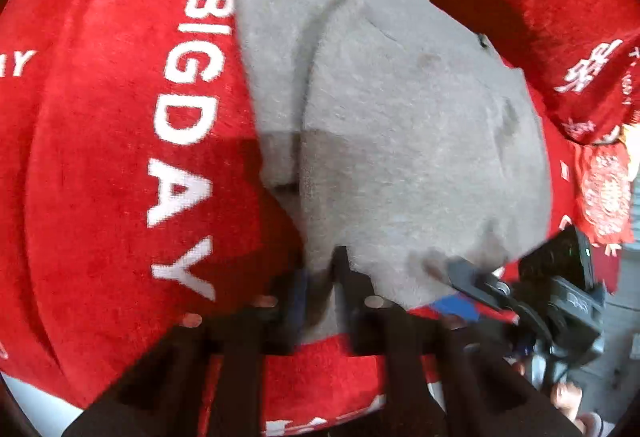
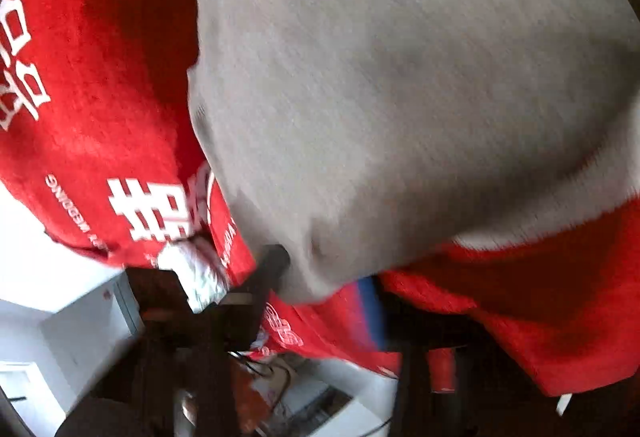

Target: Fold small clothes

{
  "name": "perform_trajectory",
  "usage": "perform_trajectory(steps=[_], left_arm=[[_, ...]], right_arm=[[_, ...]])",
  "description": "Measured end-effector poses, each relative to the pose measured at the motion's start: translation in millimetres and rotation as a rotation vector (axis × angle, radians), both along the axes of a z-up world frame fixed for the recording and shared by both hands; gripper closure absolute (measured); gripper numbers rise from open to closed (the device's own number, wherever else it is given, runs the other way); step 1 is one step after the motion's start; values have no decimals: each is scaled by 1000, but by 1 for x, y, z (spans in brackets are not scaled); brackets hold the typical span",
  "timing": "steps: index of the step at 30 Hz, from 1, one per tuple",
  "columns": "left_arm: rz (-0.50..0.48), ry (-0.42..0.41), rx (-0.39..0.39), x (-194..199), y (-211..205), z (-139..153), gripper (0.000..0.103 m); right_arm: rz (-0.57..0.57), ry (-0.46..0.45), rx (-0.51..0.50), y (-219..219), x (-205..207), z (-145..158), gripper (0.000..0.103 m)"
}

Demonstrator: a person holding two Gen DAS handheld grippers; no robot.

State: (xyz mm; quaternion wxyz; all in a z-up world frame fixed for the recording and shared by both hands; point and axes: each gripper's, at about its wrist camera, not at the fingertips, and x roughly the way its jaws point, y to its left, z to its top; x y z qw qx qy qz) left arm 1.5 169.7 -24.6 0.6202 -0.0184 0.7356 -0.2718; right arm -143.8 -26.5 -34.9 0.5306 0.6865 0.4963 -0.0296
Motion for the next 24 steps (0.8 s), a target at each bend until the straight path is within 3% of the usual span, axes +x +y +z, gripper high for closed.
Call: perform_trajectory(steps=[5,8,14,18,21,24], left_arm=[[-75,-84,-46,-4,1,23,91],[-74,-91,-24,-8,3,19,91],[-88,-93,11,-20,7,3,91],[-106,-109,34,-18,14,20,91],[-96,-188,32,-4,18,47,91],[-86,-274,22,22,5,63,91]], right_arm=[[150,-62,-165,-14,18,44,96],[207,-18,-187,-7,12,36,96],[205,50,-181,-5,-9,13,96],[358,56,-191,-6,-4,27,96],[443,-23,-289,-24,-1,63,95],[418,-43,-461,-71,9,92,95]])
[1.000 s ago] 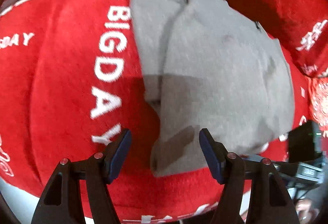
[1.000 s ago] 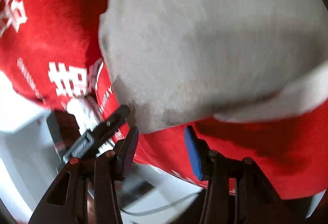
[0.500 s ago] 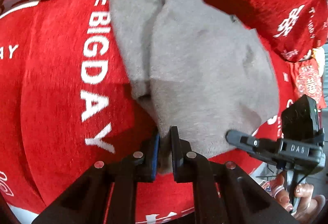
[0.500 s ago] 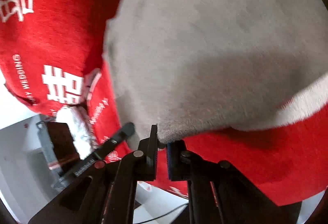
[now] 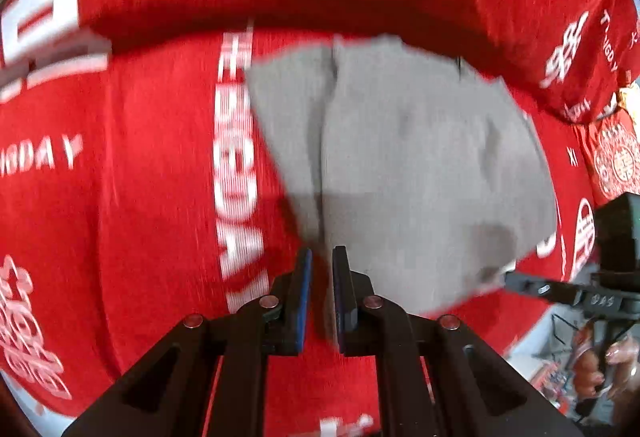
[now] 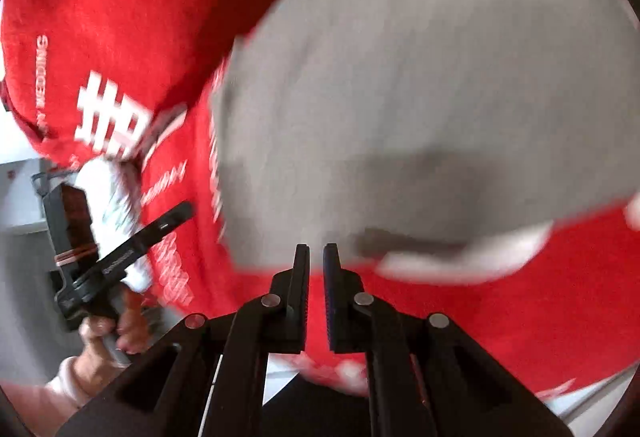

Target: Fold small clothes

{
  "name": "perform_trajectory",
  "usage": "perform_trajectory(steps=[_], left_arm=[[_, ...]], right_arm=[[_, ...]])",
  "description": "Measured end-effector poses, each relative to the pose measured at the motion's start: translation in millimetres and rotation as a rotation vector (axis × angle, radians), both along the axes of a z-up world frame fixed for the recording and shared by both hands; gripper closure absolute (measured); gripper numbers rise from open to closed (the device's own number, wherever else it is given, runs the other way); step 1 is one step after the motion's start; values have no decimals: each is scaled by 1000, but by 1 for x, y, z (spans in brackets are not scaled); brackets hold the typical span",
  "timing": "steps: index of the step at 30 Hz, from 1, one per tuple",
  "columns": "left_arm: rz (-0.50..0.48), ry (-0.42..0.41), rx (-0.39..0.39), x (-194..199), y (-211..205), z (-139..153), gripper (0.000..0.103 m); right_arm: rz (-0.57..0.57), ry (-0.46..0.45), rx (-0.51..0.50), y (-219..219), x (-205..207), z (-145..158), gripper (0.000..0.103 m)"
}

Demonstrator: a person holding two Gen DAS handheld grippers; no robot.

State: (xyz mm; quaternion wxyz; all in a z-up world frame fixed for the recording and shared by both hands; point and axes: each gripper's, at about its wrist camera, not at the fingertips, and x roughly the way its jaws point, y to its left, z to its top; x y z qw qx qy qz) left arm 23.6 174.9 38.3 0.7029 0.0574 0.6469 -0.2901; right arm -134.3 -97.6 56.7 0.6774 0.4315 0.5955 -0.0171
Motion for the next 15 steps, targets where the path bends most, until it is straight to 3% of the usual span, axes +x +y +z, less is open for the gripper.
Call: perform_trajectory(steps=[7,11,13,15], left_arm=[[59,-100,32,55,-52,-13,91],[63,-115,76,62,-74,-34,91],[62,-110,138,63,-77,-52,91],[77,-102,134,64,-74,-60,91]], right_arm=[[-249,55,-231,-123,23,-6,95],[-260,89,-315,-155,30,-22,95],[-261,115,-321,-167,28,-35,98],[-259,102,-323,-174,25,-39,101]])
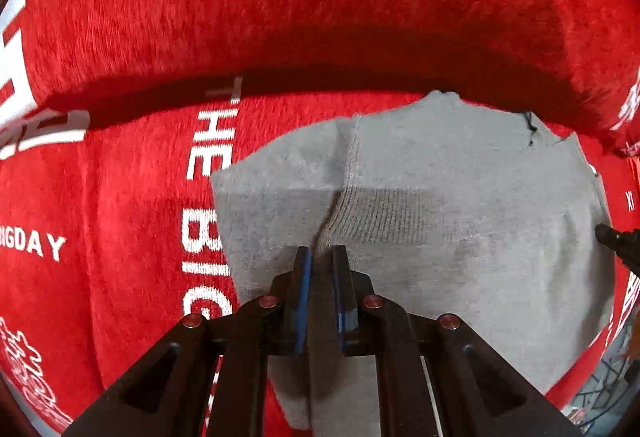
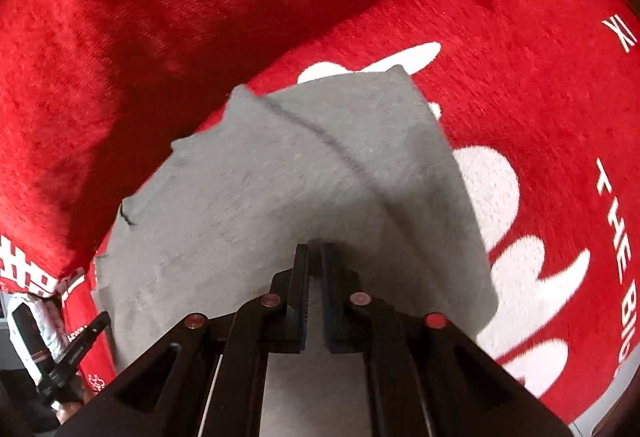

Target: Fold small clothes

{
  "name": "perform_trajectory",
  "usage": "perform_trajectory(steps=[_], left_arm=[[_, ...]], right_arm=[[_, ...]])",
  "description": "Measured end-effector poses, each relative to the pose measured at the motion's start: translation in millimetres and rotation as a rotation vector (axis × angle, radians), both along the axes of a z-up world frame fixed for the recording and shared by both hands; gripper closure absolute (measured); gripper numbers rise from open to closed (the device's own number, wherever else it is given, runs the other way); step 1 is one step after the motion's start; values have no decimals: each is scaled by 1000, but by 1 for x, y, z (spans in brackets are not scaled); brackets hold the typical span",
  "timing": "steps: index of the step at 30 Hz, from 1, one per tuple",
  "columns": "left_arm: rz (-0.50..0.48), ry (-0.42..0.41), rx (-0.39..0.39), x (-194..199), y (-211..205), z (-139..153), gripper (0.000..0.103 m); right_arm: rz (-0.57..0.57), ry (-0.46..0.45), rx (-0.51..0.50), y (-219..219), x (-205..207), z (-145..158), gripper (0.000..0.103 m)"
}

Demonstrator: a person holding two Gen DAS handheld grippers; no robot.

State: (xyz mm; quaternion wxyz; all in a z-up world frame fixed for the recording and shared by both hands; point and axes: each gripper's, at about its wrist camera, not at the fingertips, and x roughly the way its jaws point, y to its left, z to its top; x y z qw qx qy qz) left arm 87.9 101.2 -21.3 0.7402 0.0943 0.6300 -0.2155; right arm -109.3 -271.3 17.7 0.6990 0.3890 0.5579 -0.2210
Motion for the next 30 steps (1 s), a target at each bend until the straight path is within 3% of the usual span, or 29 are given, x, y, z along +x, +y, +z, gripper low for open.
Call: perform_trajectory(steps=[3,5,11,14,18,26,29,30], left_arm=[[16,10,-7,3,4,0,91],[14,11,2,3,4,1,91],[19,8,35,4,-3,2,91],[24,9,39,5,-9,2,91],[40,22,44,2,-11,6,91],[24,51,80,-26,6,22,91],[24,63,78,-37,14,27,91],[25,67,79,-41,17,29,91]], right_arm=[[22,27,-63,-4,-3,9,100],[17,41,-106,-10,-11,18,95],[72,46,-64,-15,-23,24,89],[85,108,-65,-17,-28,9,90],[12,90,-36,-25,-38,3,90],[-35,87,-56,-19,-59,30,85],[-34,70,-40,-7,-64,42,70],[-23,65,-33,0,-65,45,60]])
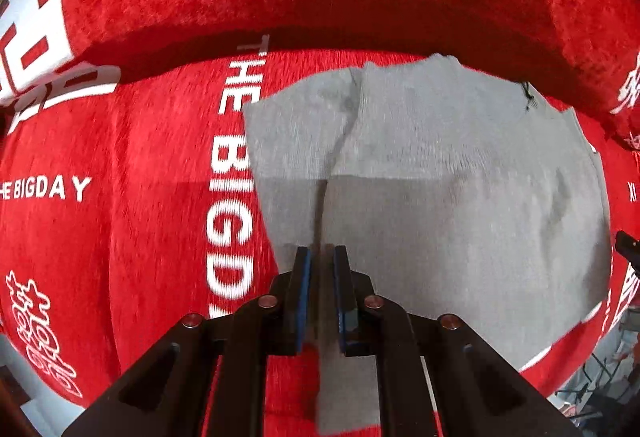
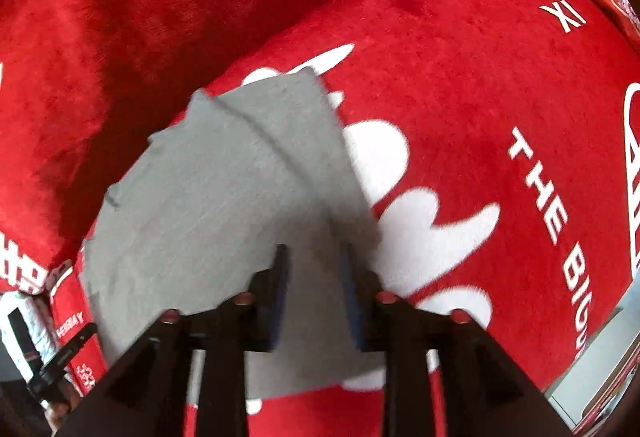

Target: Fold small clothes

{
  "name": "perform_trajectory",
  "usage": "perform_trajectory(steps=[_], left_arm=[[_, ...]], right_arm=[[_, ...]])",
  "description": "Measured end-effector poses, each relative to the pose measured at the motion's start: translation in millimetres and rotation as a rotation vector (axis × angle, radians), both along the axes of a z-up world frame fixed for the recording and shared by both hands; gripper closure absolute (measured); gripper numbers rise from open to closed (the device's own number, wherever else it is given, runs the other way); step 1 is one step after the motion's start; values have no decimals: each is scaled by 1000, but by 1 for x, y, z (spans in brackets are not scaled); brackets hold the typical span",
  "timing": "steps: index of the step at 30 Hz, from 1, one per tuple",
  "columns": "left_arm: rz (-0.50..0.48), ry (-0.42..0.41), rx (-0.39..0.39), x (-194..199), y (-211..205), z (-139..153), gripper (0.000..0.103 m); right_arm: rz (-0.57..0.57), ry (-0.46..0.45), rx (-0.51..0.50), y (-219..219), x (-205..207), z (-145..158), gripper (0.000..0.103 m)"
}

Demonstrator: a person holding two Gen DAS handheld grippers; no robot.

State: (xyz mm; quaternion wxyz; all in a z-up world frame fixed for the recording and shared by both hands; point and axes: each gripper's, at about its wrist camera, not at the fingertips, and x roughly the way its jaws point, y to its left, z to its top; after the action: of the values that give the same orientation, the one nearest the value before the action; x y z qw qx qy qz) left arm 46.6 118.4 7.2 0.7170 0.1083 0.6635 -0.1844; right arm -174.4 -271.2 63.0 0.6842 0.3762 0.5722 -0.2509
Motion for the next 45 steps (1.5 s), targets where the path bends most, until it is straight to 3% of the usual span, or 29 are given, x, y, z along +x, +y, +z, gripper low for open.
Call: perform_trajectory(steps=[6,9,13,21,25,26,27,28,31,45], left_arm=[[8,29,14,-21,10,8,91],[3,25,37,-29,10,11,91],[3,23,55,-36,15,12,91],[-11,58,59,-45,28,8,90],[0,62,59,-48,34,6,90],[1,60,64,-48,35,6,64],[7,58,72,-48,36,6,9],[21,45,74,-48,39,8,1],[22,22,48,-50,42,15,2],[81,-5,110,-41,60,10,2]], right_arm=[[79,-22,58,46,7,9,57],[135,-27,100,77,20,3,46],[186,-21,123,105,30,-2,44],[268,-2,157,140,41,-10,32],[291,6,169,154,42,-13,31],[297,8,171,157,42,-13,31],[303,9,174,161,43,-14,31],[307,10,175,163,43,-14,31],[318,10,178,170,45,-15,31],[371,1,228,205,55,-14,25]])
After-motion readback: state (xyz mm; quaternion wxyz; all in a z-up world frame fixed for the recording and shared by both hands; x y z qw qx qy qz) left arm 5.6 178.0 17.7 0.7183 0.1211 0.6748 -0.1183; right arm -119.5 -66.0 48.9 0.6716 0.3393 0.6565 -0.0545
